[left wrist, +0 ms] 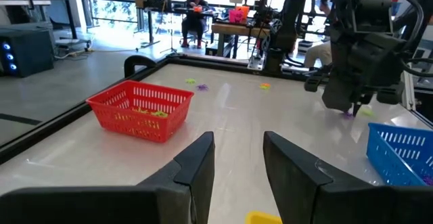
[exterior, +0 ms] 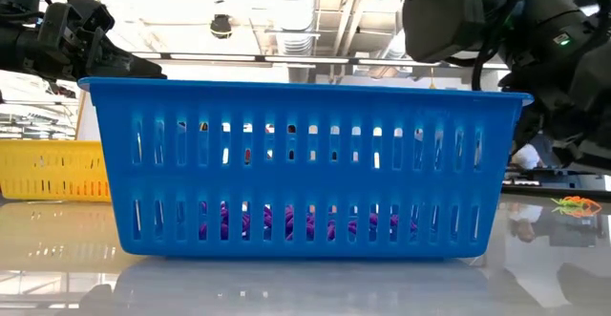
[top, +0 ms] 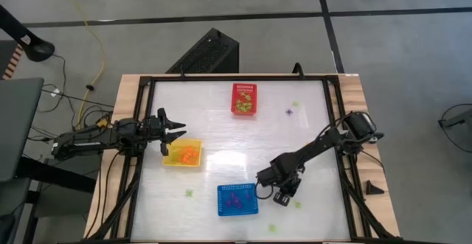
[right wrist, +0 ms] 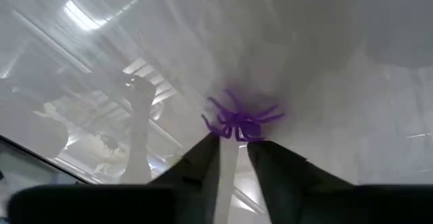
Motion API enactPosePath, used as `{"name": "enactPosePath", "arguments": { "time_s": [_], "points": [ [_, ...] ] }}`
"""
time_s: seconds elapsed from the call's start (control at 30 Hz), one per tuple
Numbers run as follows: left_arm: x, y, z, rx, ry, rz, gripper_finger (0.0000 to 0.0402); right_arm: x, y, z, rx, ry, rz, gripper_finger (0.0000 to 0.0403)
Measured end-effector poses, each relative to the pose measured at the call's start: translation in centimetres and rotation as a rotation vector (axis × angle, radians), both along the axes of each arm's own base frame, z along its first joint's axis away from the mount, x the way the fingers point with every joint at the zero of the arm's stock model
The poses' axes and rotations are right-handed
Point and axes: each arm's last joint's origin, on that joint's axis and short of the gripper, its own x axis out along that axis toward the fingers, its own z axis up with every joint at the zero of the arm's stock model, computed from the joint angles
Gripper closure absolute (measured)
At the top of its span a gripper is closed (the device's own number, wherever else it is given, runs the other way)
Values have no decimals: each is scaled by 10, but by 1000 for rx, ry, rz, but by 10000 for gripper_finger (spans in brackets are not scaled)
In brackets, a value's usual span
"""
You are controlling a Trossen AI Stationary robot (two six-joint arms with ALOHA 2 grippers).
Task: Sort Halloween decoration
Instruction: Put the purple spider toy into the blue basket
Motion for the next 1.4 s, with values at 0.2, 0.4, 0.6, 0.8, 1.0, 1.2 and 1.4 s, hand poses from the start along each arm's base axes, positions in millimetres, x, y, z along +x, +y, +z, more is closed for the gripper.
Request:
{"name": "enactPosePath", "arguments": {
  "time_s": [0.2,0.4,0.6,0.8,1.0,1.2,1.4],
  "points": [
    [0,0,0,0,-1,0,285,10,-6,7,2,-54,29,366],
    [0,0,0,0,-1,0,285,26,-9,22,9,-140,45,378],
    [0,0,0,0,-1,0,285,37,-6,47,-7,-179,88,372],
    [0,0,0,0,0,0,285,35,0,54,-120,-169,73,367],
    [0,0,0,0,0,0,285,33,3,53,-192,-181,70,282],
    [0,0,0,0,0,0,285,34,2,53,-199,-201,90,195],
    [0,0,0,0,-1,0,285,33,2,50,-211,-207,93,156]
  ]
}}
